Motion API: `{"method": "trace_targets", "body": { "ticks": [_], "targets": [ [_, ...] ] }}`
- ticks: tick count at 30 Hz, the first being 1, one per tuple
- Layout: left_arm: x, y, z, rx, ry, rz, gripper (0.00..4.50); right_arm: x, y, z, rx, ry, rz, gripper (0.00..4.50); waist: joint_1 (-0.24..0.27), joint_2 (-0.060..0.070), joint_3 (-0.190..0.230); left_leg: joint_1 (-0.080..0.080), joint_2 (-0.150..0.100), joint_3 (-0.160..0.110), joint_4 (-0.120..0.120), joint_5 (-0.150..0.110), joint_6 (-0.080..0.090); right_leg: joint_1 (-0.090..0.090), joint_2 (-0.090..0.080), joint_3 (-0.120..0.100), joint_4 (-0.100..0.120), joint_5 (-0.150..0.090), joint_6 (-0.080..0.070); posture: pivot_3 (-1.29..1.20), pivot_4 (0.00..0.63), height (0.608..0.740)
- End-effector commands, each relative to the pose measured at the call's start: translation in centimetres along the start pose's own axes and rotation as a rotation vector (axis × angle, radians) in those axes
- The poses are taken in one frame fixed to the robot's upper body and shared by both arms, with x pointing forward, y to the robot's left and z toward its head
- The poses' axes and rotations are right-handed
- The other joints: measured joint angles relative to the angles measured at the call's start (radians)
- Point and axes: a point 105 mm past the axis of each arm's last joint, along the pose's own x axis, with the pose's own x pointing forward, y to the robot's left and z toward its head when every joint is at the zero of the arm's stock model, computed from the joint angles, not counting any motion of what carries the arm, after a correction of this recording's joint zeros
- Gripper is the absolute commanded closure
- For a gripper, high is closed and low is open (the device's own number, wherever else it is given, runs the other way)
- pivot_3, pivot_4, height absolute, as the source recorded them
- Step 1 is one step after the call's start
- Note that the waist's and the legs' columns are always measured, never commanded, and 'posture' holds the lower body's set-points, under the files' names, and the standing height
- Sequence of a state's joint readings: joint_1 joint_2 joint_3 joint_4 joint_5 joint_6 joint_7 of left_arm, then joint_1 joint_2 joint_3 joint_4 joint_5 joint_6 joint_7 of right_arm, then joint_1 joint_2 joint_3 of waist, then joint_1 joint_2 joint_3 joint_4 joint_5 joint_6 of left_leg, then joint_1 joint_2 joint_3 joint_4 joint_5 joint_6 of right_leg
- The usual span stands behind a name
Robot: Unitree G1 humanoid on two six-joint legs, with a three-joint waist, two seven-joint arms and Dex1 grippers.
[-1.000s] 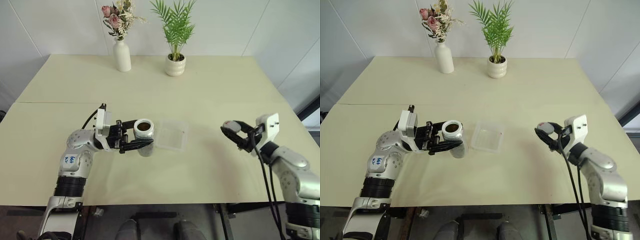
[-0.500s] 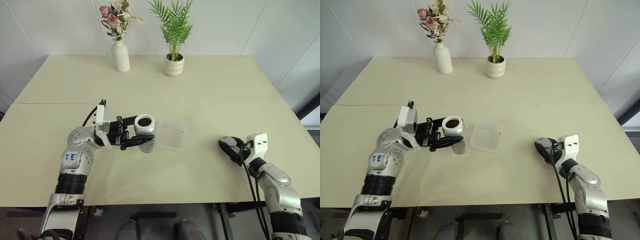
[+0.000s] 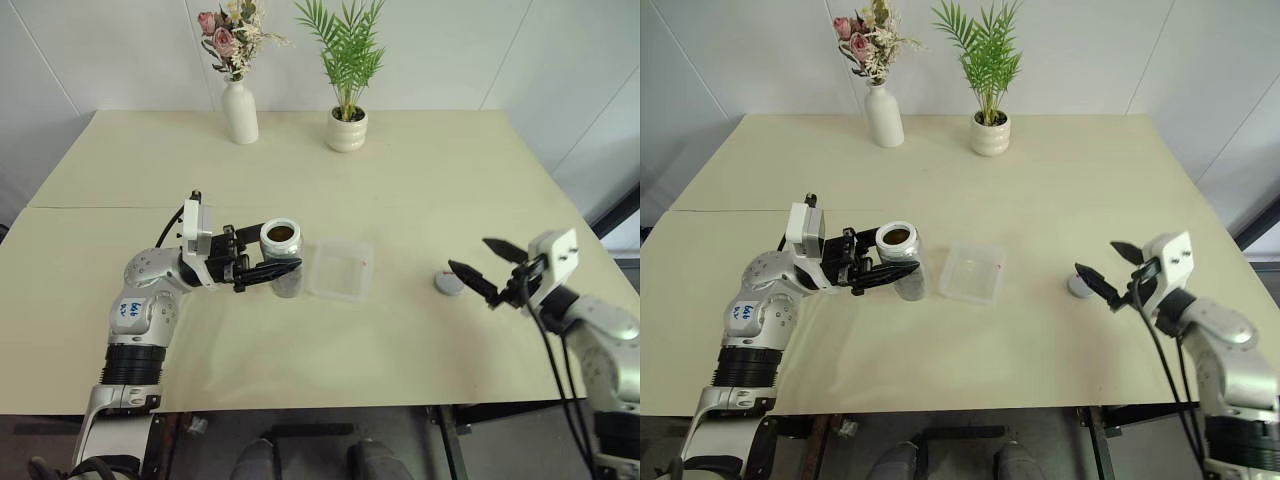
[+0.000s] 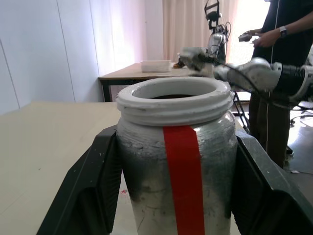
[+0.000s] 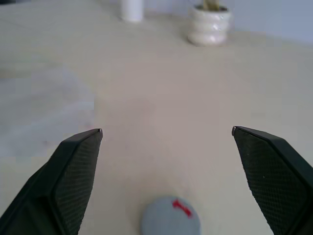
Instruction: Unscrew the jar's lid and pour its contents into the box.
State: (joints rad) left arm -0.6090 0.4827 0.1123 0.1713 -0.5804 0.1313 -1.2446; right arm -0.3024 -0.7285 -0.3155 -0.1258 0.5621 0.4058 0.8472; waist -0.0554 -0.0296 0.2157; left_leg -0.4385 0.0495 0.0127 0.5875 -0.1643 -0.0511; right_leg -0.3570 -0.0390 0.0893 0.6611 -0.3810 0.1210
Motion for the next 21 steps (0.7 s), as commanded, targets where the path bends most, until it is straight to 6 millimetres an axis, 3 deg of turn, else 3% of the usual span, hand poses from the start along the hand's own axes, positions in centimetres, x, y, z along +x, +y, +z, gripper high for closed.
{"method": "trace_targets", "body": {
  "ticks": [1,5,11,21],
  "targets": [
    [0.1,0.9,1.3,0.069,0.012,0.029,1.99,0.6,2.4,2.9,-0.051,-0.011,0.189,0.03,0.003,0.000,0.000,0.000,0.000,-0.001,0.001,0.000,0.000,0.000,0.000,0.000,0.000,0.000,0.000,0.00,0.150,0.740],
    [0.8,2.3,1.1,0.096,0.065,0.084,1.99,1.9,4.3,4.0,-0.095,0.019,0.339,0.03,0.004,0.000,0.000,-0.001,-0.001,-0.001,0.002,-0.001,0.001,0.001,-0.001,0.000,-0.001,0.000,0.001,0.00,0.150,0.740],
    [1.3,2.6,-0.7,0.145,0.182,0.089,1.99,3.2,5.5,3.7,-0.103,0.024,0.394,0.03,0.011,0.000,0.000,-0.002,-0.001,0.000,0.002,-0.001,0.002,0.000,-0.001,0.000,-0.003,0.000,0.001,0.00,0.150,0.740],
    [3.6,4.6,-0.8,0.251,0.157,0.130,1.99,2.8,5.6,3.2,-0.080,0.018,0.351,0.03,0.027,0.000,0.000,-0.003,-0.001,0.000,0.003,-0.002,0.002,-0.001,-0.001,0.000,-0.002,0.001,0.001,0.00,0.150,0.740]
  ]
}}
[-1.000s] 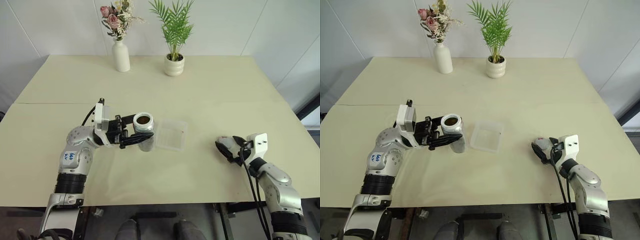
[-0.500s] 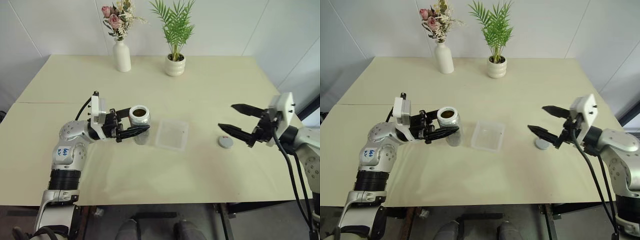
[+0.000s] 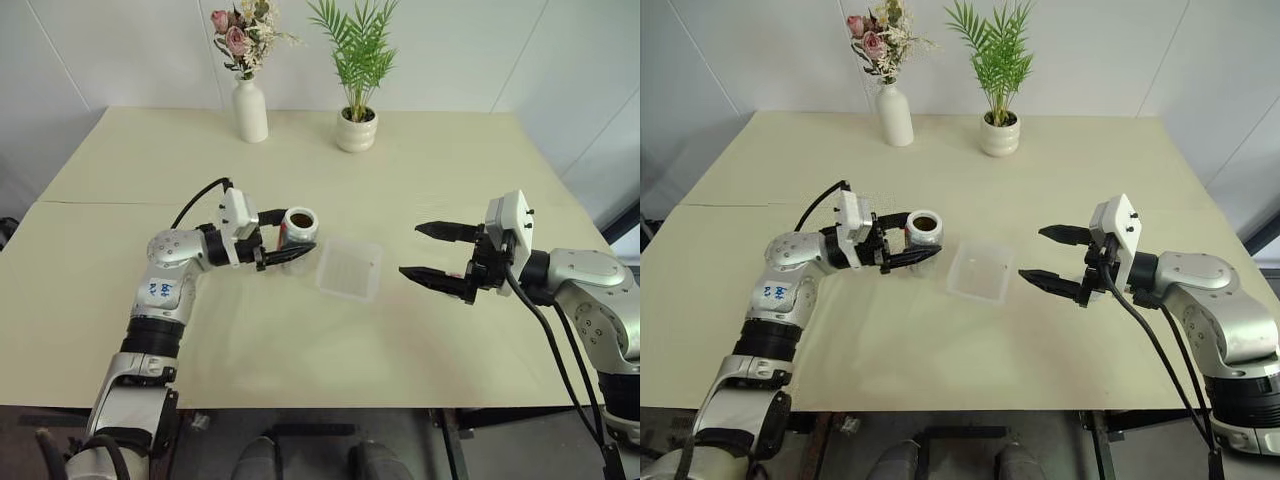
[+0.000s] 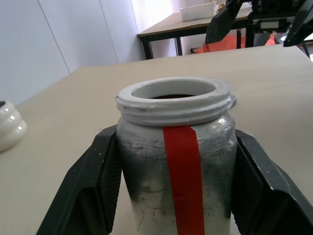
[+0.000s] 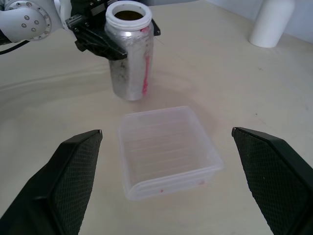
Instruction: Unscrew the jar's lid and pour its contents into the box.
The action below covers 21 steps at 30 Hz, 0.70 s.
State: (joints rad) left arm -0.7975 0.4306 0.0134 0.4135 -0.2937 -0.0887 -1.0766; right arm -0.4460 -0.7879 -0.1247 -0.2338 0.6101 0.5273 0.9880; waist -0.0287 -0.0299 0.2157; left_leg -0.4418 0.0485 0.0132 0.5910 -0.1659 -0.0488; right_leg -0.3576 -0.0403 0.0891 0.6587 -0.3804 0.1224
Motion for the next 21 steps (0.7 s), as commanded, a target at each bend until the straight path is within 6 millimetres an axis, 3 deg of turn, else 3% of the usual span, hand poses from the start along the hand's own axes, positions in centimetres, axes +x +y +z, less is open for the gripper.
{"method": "trace_targets", "body": {
  "ticks": [1,7,10,15,21],
  "targets": [
    [0.6,0.7,1.3,0.054,-0.048,0.021,1.99,-0.7,0.1,0.9,-0.026,-0.028,-0.033,0.03,0.000,0.000,0.000,0.000,0.000,0.000,0.000,0.000,0.000,0.000,0.000,0.000,0.000,0.000,0.000,0.00,0.150,0.740],
    [0.9,1.0,1.6,0.072,-0.069,0.031,1.99,-1.2,0.2,0.6,-0.013,-0.031,-0.069,0.03,-0.002,0.000,0.000,0.000,0.000,0.000,0.000,0.000,0.000,0.000,0.000,0.000,0.001,0.000,0.000,0.00,0.150,0.740],
    [1.0,0.3,0.6,0.086,0.039,-0.061,1.99,-1.2,0.3,0.7,-0.007,-0.038,-0.075,0.03,-0.001,0.000,0.000,0.000,0.000,0.000,0.001,0.000,0.000,0.000,0.000,0.000,0.001,0.000,0.000,0.00,0.150,0.740],
    [1.9,0.8,1.9,0.162,0.094,-0.169,1.99,-1.1,0.5,0.2,0.013,-0.041,-0.086,0.03,0.001,0.000,0.000,0.000,0.000,0.000,0.001,0.000,0.000,0.000,0.001,0.000,0.001,0.000,0.000,0.00,0.150,0.740],
    [3.2,2.5,3.3,0.272,0.126,-0.144,1.99,-0.9,0.5,0.1,0.023,-0.060,-0.106,0.03,-0.001,0.000,0.000,-0.001,0.000,0.000,0.001,0.000,0.000,0.000,0.000,0.000,0.001,0.000,0.000,0.00,0.150,0.740]
  ]
}}
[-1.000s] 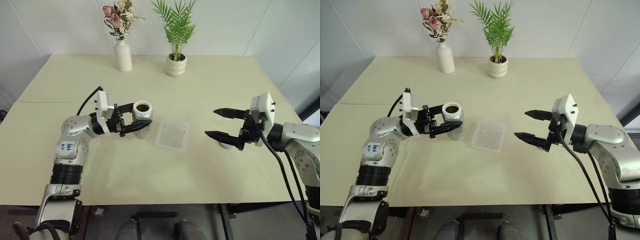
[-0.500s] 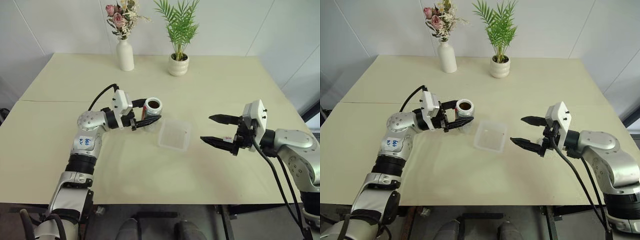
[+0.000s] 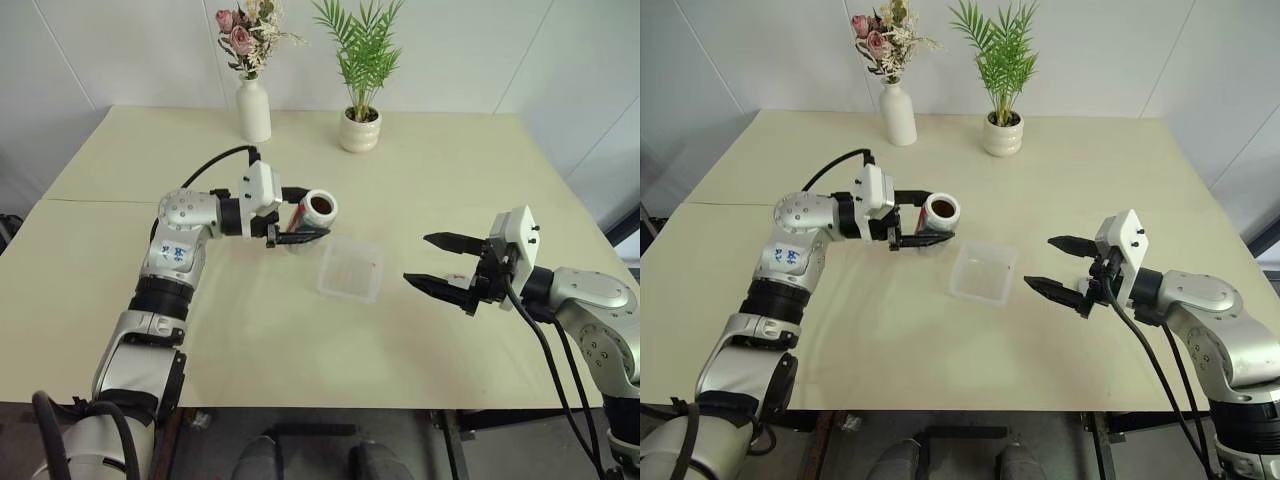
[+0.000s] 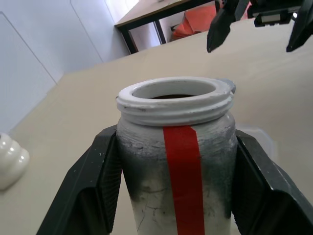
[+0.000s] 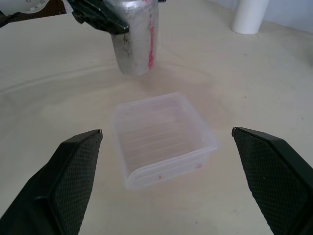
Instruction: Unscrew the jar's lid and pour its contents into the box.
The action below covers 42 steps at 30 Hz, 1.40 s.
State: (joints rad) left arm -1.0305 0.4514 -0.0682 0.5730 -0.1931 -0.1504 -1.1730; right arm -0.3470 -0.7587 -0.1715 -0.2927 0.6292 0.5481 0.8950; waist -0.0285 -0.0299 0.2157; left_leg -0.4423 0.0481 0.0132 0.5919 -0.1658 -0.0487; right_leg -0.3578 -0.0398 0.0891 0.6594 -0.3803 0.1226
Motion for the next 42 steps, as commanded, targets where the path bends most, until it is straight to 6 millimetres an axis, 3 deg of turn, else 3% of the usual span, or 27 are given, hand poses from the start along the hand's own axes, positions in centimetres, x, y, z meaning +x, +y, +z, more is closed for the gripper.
{"method": "trace_targets", "body": {
  "ticks": [1,6,9,11,14,17,20,21,26,29,32,37,42],
  "targets": [
    [0.6,1.4,0.8,0.146,0.060,0.014,1.99,-0.2,0.3,1.3,-0.031,-0.058,-0.015,0.03,-0.002,0.000,0.000,0.000,0.000,0.000,0.000,0.000,0.000,0.000,0.000,0.000,0.000,0.000,0.000,0.00,0.150,0.740],
    [1.1,4.3,1.5,0.542,0.236,0.099,1.99,-0.4,0.1,1.1,-0.012,-0.078,-0.055,0.03,0.000,-0.001,0.000,0.000,0.000,0.000,0.000,0.000,0.000,-0.001,0.001,0.001,0.000,0.000,0.000,0.00,0.150,0.740],
    [2.4,5.3,2.5,0.951,0.388,0.035,1.99,-0.7,-0.1,1.1,0.006,-0.096,-0.089,0.03,0.001,-0.001,0.001,-0.002,0.000,0.000,0.000,0.000,0.000,-0.001,0.000,0.001,-0.001,0.000,0.001,0.00,0.150,0.740],
    [5.0,4.4,4.1,1.257,0.384,-0.098,1.99,-1.0,-0.4,1.1,0.031,-0.123,-0.126,0.03,0.004,-0.002,0.001,-0.003,-0.001,0.000,0.000,-0.001,0.001,-0.002,0.001,0.001,-0.003,0.001,0.002,0.00,0.150,0.740],
    [8.1,1.9,4.6,1.518,0.332,-0.336,1.99,-1.3,-0.8,1.1,0.055,-0.148,-0.167,0.03,0.019,-0.002,0.001,-0.005,-0.002,0.001,0.000,-0.002,0.002,-0.001,0.000,0.002,-0.006,0.001,0.004,0.00,0.150,0.740],
    [9.2,0.6,3.9,1.637,0.317,-0.497,1.99,-1.3,-1.2,1.2,0.062,-0.162,-0.191,0.03,0.024,-0.002,0.001,-0.005,-0.002,0.005,0.001,-0.003,0.003,-0.002,0.000,0.006,-0.008,0.000,0.005,0.00,0.150,0.740],
    [9.9,1.4,2.7,1.822,0.504,-0.682,1.99,-1.4,-1.6,1.4,0.062,-0.202,-0.232,0.03,0.018,-0.003,0.002,-0.005,-0.002,0.010,0.000,-0.003,0.000,-0.006,0.001,0.010,-0.005,0.000,0.005,0.00,0.150,0.740],
    [9.8,1.9,2.3,1.836,0.574,-0.719,1.99,-1.4,-1.7,1.4,0.063,-0.211,-0.243,0.03,0.017,-0.003,0.002,-0.006,-0.002,0.011,0.000,-0.002,0.000,-0.008,0.001,0.012,-0.004,0.000,0.005,0.00,0.150,0.740],
    [11.6,-0.4,1.6,1.894,0.482,-0.812,1.99,-1.4,-1.9,1.7,0.053,-0.251,-0.269,0.03,0.022,-0.002,0.001,-0.015,-0.001,0.014,0.001,-0.001,-0.002,-0.019,0.001,0.014,0.000,-0.001,0.006,0.00,0.150,0.740],
    [13.6,-0.9,3.6,1.946,0.377,-0.724,1.99,-1.2,-1.5,1.8,0.054,-0.255,-0.258,0.03,0.028,-0.003,0.001,-0.015,-0.001,0.014,0.004,-0.001,-0.001,-0.019,0.001,0.014,0.000,-0.001,0.006,0.00,0.150,0.740],
    [13.8,-0.9,3.8,1.901,0.387,-0.712,1.99,-1.4,-1.8,1.8,0.050,-0.253,-0.268,0.03,0.029,-0.003,0.001,-0.016,-0.001,0.014,0.005,-0.001,-0.001,-0.019,0.001,0.015,0.001,0.000,0.006,0.00,0.150,0.740],
    [13.1,0.6,3.7,1.608,0.455,-0.539,1.99,-1.5,-2.1,2.0,0.047,-0.254,-0.267,0.03,0.023,-0.002,0.001,-0.013,-0.001,0.016,0.006,-0.001,-0.001,-0.019,0.001,0.017,0.004,0.000,0.007,0.00,0.150,0.740],
    [10.2,2.1,3.2,1.196,0.452,-0.374,1.99,-1.3,-1.9,2.0,0.052,-0.238,-0.241,0.03,0.022,-0.002,0.001,-0.012,-0.001,0.016,0.006,-0.001,-0.001,-0.019,0.001,0.017,0.007,0.000,0.007,0.00,0.150,0.740]
  ]
}}
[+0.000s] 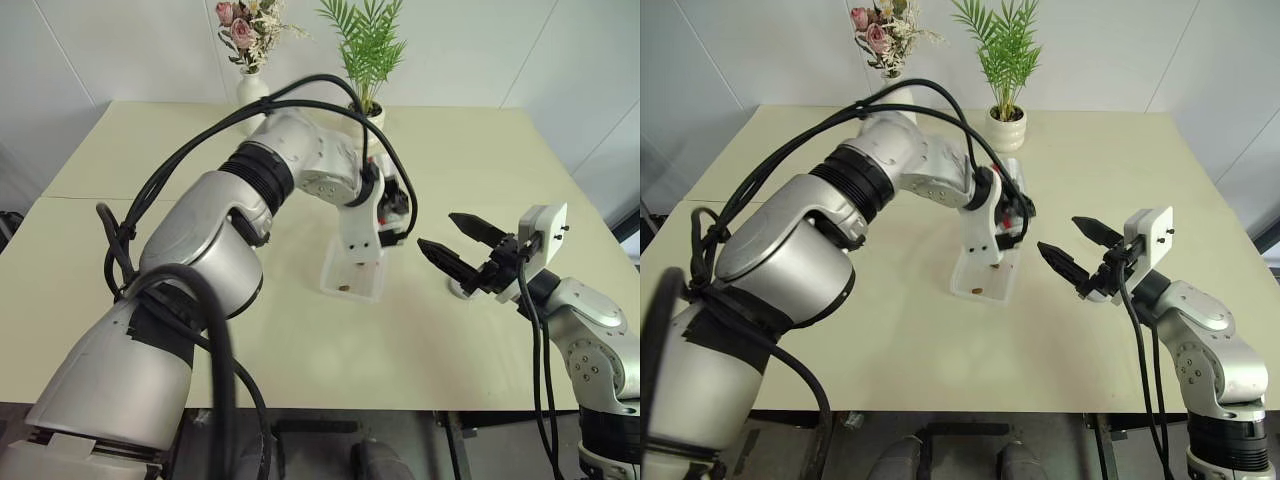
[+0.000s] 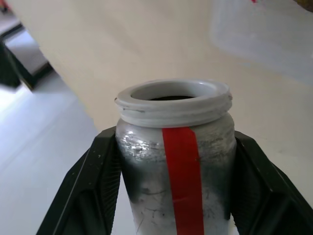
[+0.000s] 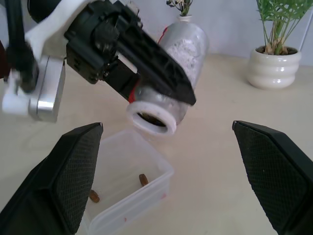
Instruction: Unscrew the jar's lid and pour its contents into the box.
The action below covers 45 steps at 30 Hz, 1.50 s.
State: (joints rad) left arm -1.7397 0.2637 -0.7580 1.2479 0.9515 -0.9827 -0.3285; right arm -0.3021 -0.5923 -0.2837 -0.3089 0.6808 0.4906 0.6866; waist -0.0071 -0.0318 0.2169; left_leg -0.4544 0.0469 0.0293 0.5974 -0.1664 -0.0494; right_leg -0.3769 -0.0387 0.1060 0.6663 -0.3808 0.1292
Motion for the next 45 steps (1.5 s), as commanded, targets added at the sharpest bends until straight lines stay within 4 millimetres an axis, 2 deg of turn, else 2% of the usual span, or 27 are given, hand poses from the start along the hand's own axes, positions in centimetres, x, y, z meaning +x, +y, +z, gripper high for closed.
{"method": "trace_targets", "body": {
  "ticks": [1,3,4,8,9,14,19,22,23,28,32,38,42,45],
  "targets": [
    [-1.6,-0.8,-1.2,-0.333,-0.035,0.065,1.99,-0.2,-0.1,1.3,-0.035,-0.019,0.016,0.03,0.001,0.000,0.000,0.000,0.000,0.000,0.000,0.000,0.000,0.000,0.000,0.000,0.001,0.000,0.000,0.00,0.150,0.740],
    [-2.4,-1.8,-2.0,-0.638,-0.089,0.125,1.99,-0.1,-0.2,1.5,-0.035,-0.012,0.026,0.03,0.003,0.001,0.000,0.000,0.000,0.000,0.001,0.001,0.000,0.000,0.000,-0.001,0.002,0.000,0.000,0.00,0.150,0.740],
    [-2.8,-1.6,-2.0,-0.745,-0.140,0.187,1.99,0.0,-0.2,1.5,-0.037,-0.006,0.038,0.03,0.003,0.001,0.000,0.000,0.000,0.000,0.002,0.001,0.000,0.000,0.000,-0.001,0.003,0.000,0.000,0.00,0.150,0.740],
    [-4.2,-2.2,-2.8,-0.991,-0.229,0.331,1.99,0.5,0.2,1.8,-0.053,0.012,0.092,0.03,0.002,0.001,0.000,-0.001,0.001,-0.001,0.010,0.001,0.001,0.000,0.000,-0.002,0.010,0.000,0.000,0.00,0.150,0.740],
    [-4.8,-2.4,-3.2,-1.075,-0.258,0.413,1.99,0.7,0.6,1.8,-0.065,0.032,0.124,0.03,0.002,0.001,0.000,-0.001,0.001,-0.001,0.012,0.000,0.001,0.000,0.000,-0.002,0.011,0.000,0.000,0.00,0.150,0.740],
    [-6.6,-4.3,-4.2,-1.352,-0.322,0.629,1.99,0.9,1.8,1.2,-0.114,0.125,0.254,0.03,-0.010,0.001,0.000,0.000,0.001,-0.002,0.016,0.000,0.006,0.001,0.000,-0.002,0.018,0.000,0.001,0.00,0.150,0.740],
    [-8.8,-7.5,-5.0,-1.650,-0.304,0.875,1.99,1.0,2.6,1.1,-0.160,0.179,0.361,0.03,-0.029,0.001,0.000,0.003,0.001,-0.004,0.018,0.002,0.006,0.001,0.000,-0.002,0.025,0.001,0.000,0.00,0.150,0.740],
    [-10.7,-12.1,-5.7,-1.857,-0.176,1.049,1.99,1.0,2.8,1.1,-0.207,0.208,0.403,0.03,-0.036,0.001,0.000,0.005,0.001,-0.005,0.018,0.002,0.005,0.003,0.001,-0.002,0.027,0.001,0.000,0.00,0.150,0.740],
    [-11.2,-13.5,-5.7,-1.892,-0.125,1.078,1.99,1.0,2.7,1.0,-0.214,0.219,0.401,0.03,-0.039,0.001,0.000,0.006,0.001,-0.005,0.017,0.002,0.005,0.004,0.001,-0.002,0.027,0.001,0.000,0.00,0.150,0.740],
    [-13.8,-18.0,-5.6,-1.946,0.068,1.229,1.99,0.5,2.1,-0.1,-0.186,0.254,0.393,0.03,-0.045,0.000,0.000,0.016,0.001,-0.006,0.017,0.002,0.005,0.014,0.000,-0.003,0.023,0.001,0.000,0.00,0.150,0.740],
    [-14.2,-20.5,-5.3,-1.993,0.136,1.281,1.99,0.4,1.9,-1.0,-0.179,0.283,0.396,0.03,-0.042,0.000,0.000,0.017,0.001,-0.007,0.017,0.002,0.006,0.018,0.000,-0.005,0.019,0.003,0.000,0.00,0.150,0.740],
    [-13.9,-22.3,-5.0,-2.001,0.175,1.336,1.99,0.6,1.8,-1.3,-0.182,0.291,0.398,0.03,-0.034,0.000,0.000,0.016,0.001,-0.007,0.015,0.001,0.006,0.019,-0.001,-0.006,0.015,0.004,0.000,0.00,0.150,0.740],
    [-12.9,-23.4,-3.9,-1.953,0.232,1.317,1.99,0.6,1.8,-1.2,-0.183,0.281,0.395,0.03,-0.034,0.000,0.000,0.016,0.001,-0.007,0.014,0.001,0.006,0.019,-0.001,-0.006,0.012,0.004,0.000,0.00,0.150,0.740],
    [-13.0,-24.2,-3.5,-1.893,0.304,1.340,1.99,0.5,2.0,-1.3,-0.177,0.277,0.396,0.03,-0.032,0.000,0.000,0.016,0.001,-0.007,0.013,0.000,0.006,0.019,-0.001,-0.006,0.011,0.004,0.000,0.00,0.150,0.740]
  ]
}}
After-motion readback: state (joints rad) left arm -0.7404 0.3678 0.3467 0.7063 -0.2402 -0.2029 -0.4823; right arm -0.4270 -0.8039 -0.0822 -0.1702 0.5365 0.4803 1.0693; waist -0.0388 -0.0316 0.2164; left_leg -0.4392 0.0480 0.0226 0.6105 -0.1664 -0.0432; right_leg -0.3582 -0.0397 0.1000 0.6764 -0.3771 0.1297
